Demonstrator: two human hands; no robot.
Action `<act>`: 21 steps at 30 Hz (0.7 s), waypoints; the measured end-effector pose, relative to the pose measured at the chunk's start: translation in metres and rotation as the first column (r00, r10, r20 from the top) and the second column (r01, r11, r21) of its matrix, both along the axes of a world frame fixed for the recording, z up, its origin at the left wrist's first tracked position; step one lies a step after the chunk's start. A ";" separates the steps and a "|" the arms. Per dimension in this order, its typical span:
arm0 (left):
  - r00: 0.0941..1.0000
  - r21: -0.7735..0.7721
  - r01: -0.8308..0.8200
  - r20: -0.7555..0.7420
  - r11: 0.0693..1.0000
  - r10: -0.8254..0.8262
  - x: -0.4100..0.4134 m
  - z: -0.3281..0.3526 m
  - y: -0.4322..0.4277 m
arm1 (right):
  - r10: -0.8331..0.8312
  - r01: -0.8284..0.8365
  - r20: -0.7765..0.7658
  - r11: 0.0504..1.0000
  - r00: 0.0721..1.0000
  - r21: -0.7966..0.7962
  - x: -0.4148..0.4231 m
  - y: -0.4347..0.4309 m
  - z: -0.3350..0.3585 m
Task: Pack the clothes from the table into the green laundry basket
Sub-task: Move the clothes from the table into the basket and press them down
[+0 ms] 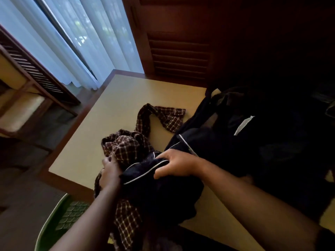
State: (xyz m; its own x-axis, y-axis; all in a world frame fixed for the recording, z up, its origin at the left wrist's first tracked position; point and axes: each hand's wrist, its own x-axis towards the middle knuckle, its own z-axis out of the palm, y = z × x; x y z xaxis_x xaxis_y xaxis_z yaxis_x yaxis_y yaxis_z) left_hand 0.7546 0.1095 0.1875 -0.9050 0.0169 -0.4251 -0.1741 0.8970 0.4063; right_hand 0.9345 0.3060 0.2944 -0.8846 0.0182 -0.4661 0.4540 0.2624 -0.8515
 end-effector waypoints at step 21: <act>0.926 0.072 0.374 -0.081 0.924 -0.369 0.027 0.028 -0.091 | -0.044 0.036 -0.002 0.776 0.999 0.629 -0.001 -0.081 -0.115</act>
State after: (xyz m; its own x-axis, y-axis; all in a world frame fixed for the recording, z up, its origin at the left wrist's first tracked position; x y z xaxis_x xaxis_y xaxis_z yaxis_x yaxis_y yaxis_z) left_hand 0.7813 0.0183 0.2156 -0.8523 0.3906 -0.3478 0.1941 0.8538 0.4830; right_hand 0.9336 0.2251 0.1796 -0.8708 0.3462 -0.3490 0.4853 0.7190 -0.4976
